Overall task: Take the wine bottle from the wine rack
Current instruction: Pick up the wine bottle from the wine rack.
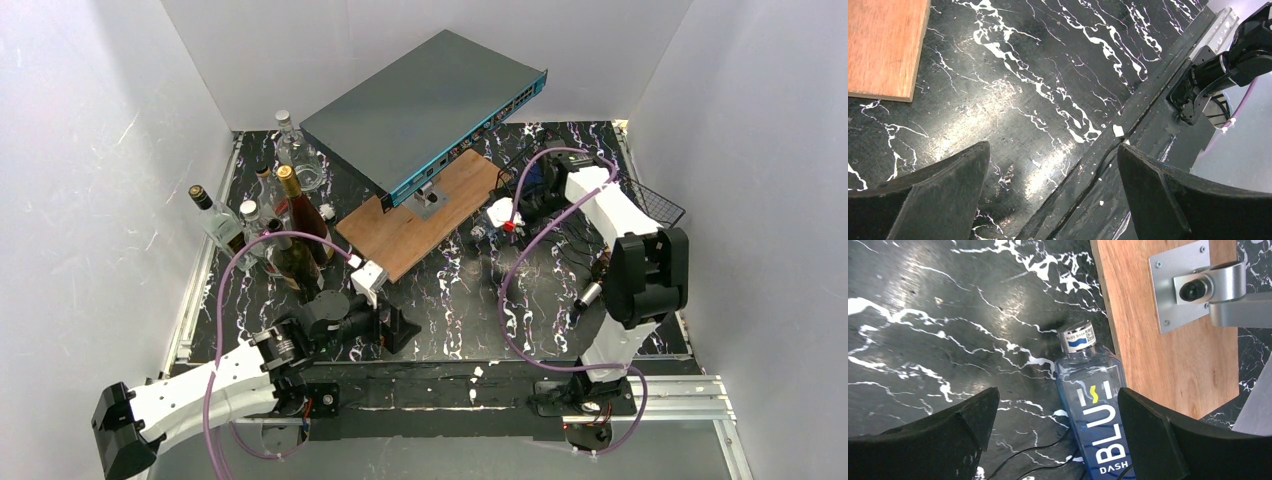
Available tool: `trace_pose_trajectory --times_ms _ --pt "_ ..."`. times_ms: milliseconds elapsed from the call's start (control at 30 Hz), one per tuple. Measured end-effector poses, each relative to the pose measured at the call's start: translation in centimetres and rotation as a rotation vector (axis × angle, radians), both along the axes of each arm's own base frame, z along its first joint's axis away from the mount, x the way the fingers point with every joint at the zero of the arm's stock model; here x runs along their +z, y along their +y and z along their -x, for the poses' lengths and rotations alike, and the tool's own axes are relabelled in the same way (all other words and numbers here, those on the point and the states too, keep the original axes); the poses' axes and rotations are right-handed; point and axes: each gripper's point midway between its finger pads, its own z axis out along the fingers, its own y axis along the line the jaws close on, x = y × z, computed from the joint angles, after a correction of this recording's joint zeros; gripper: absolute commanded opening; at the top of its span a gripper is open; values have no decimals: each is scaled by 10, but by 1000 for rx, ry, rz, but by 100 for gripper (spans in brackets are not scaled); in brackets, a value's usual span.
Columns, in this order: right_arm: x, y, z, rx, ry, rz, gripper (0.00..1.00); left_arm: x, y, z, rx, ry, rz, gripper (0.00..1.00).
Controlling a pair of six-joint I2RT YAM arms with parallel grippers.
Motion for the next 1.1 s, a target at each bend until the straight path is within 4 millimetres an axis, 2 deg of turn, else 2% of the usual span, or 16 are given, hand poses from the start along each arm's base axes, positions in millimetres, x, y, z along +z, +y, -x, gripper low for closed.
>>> trace_pose_trajectory --times_ms 367,767,933,1100 --pt "-26 17 -38 48 -96 112 99 -5 4 -2 16 -11 -5 98" --pt "-51 15 -59 91 -161 239 98 -7 3 -4 26 -12 -10 98" --pt "-52 14 -71 118 -200 270 98 -8 4 -4 30 -12 -11 98" --pt "-60 11 -73 151 -203 298 93 -8 4 -5 32 -12 -12 98"
